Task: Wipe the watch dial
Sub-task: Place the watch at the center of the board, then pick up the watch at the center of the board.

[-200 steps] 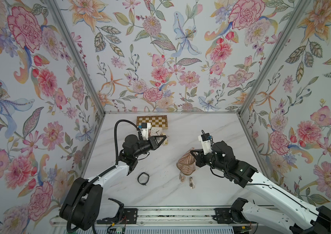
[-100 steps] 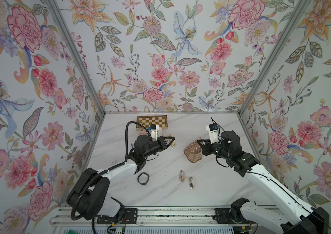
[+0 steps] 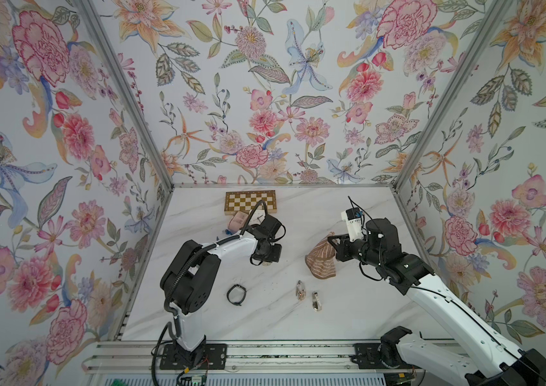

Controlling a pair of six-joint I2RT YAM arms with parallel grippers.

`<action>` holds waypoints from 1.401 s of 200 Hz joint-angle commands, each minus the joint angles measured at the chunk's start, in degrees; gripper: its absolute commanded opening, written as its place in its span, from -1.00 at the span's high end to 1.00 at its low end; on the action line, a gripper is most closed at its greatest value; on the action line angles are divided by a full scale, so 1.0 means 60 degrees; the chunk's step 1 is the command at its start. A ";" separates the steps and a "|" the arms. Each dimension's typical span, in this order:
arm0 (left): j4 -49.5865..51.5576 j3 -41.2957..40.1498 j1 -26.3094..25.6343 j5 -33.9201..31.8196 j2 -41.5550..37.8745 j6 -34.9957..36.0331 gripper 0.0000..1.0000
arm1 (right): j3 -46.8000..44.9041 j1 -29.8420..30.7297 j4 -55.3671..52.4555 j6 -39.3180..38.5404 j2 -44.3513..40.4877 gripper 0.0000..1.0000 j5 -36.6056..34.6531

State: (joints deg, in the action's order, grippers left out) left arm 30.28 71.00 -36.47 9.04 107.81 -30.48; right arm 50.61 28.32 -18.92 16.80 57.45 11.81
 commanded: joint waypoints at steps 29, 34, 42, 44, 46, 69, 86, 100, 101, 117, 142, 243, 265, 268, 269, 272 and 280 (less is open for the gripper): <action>0.1388 0.0771 -0.0112 -0.0424 0.0665 0.0968 1.00 | -0.0131 -0.0002 -0.0041 -0.0115 -0.0322 1.00 -0.0035; 0.1457 0.0835 -0.0125 -0.0481 0.0729 0.0995 0.96 | -0.0150 -0.0002 -0.0030 -0.0116 -0.0318 1.00 -0.0055; 0.1635 0.0956 -0.0137 -0.0567 0.0854 0.1075 0.81 | -0.0197 -0.0002 -0.0002 -0.0116 -0.0332 1.00 -0.0069; 0.1681 0.0991 -0.0145 -0.0587 0.0884 0.1098 0.76 | -0.0209 -0.0010 0.0002 -0.0118 -0.0350 1.00 -0.0073; 0.1725 0.1022 -0.0147 -0.0614 0.0914 0.1125 0.72 | -0.0226 -0.0015 0.0010 -0.0115 -0.0348 1.00 -0.0067; 0.2239 0.1419 -0.0237 -0.0950 0.1244 0.1486 0.37 | -0.0335 -0.0031 0.0117 -0.0089 -0.0378 1.00 -0.0058; 0.2615 0.1706 -0.0295 -0.1065 0.1498 0.1819 0.35 | -0.0396 -0.0032 0.0170 -0.0043 -0.0387 1.00 -0.0038; 0.2863 0.1922 -0.0323 -0.1060 0.1645 0.2125 0.39 | -0.0423 -0.0032 0.0195 -0.0023 -0.0405 1.00 -0.0054; 0.2878 0.1936 -0.0323 -0.1056 0.1660 0.2152 0.39 | -0.0430 -0.0032 0.0194 -0.0020 -0.0405 1.00 -0.0052; 0.3095 0.2190 -0.0364 -0.0810 0.1837 0.2735 0.43 | -0.0453 -0.0032 0.0215 0.0003 -0.0434 1.00 -0.0064; 0.3701 0.2615 -0.0440 -0.1013 0.2263 0.3545 0.50 | -0.0488 -0.0032 0.0252 0.0081 -0.0444 1.00 -0.0103; 0.4078 0.2734 -0.0485 -0.1005 0.2571 0.4688 0.51 | -0.0588 -0.0032 0.0340 0.0292 -0.0507 1.00 -0.0248; 0.4150 0.2703 -0.0486 -0.0973 0.2497 0.4933 0.52 | -0.0598 -0.0030 0.0282 0.0299 -0.0553 1.00 -0.0292; 0.4163 0.2709 -0.0488 -0.0945 0.2465 0.4975 0.52 | -0.0605 -0.0021 0.0267 0.0305 -0.0570 1.00 -0.0298; 0.4165 0.2703 -0.0494 -0.0933 0.2458 0.4991 0.52 | -0.0609 -0.0026 0.0274 0.0306 -0.0576 1.00 -0.0299; 0.4166 0.2700 -0.0495 -0.0915 0.2442 0.5029 0.52 | -0.0612 -0.0024 0.0266 0.0306 -0.0588 1.00 -0.0312; 0.4194 0.2713 -0.0488 -0.0891 0.2398 0.5103 0.52 | -0.0635 -0.0018 0.0267 0.0327 -0.0604 1.00 -0.0342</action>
State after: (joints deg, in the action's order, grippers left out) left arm 50.70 88.25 -38.81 2.81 120.33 -3.05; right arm 47.75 28.29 -18.24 18.00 55.29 10.92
